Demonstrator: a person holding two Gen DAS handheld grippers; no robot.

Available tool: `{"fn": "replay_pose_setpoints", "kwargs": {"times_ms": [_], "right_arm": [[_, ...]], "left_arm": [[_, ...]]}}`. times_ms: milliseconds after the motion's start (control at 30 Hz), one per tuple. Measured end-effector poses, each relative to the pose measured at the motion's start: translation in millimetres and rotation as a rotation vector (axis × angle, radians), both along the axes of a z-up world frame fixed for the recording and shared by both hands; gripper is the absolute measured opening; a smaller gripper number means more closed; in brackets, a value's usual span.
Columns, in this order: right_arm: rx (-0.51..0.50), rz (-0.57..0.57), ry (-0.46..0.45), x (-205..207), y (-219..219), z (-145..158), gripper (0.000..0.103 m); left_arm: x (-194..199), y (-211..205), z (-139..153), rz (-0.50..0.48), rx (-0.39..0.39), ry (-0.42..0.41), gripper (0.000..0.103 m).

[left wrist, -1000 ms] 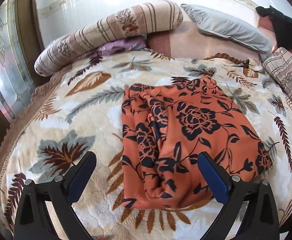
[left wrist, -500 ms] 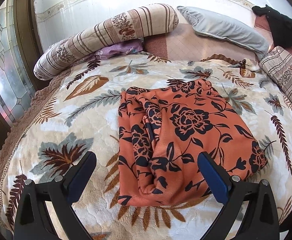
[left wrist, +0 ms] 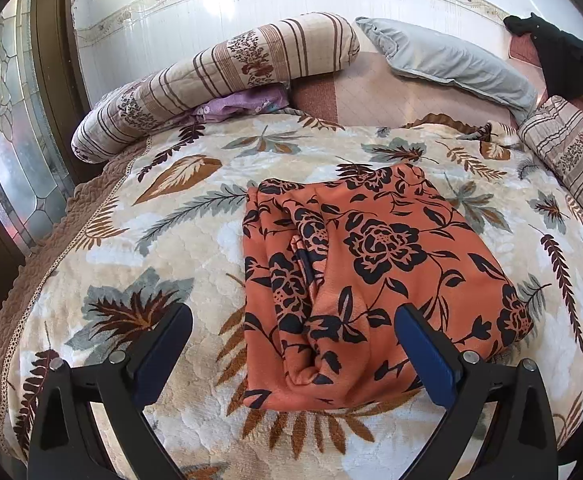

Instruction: Fold small clothes

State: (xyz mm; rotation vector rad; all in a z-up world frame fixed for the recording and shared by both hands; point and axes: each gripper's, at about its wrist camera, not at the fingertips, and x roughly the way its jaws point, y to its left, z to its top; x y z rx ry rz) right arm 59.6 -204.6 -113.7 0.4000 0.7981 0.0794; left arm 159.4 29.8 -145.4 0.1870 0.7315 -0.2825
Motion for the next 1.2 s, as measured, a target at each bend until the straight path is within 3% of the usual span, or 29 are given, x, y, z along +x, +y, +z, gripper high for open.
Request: {"fn": "replay_pose_setpoints", "kwargs": {"times_ms": [1200], "right_arm": [[0.037,0.020,0.041,16,13,-22,0.078]], "left_arm": [[4,-2,-4,0.011,0.012,0.005,0.102]]}}
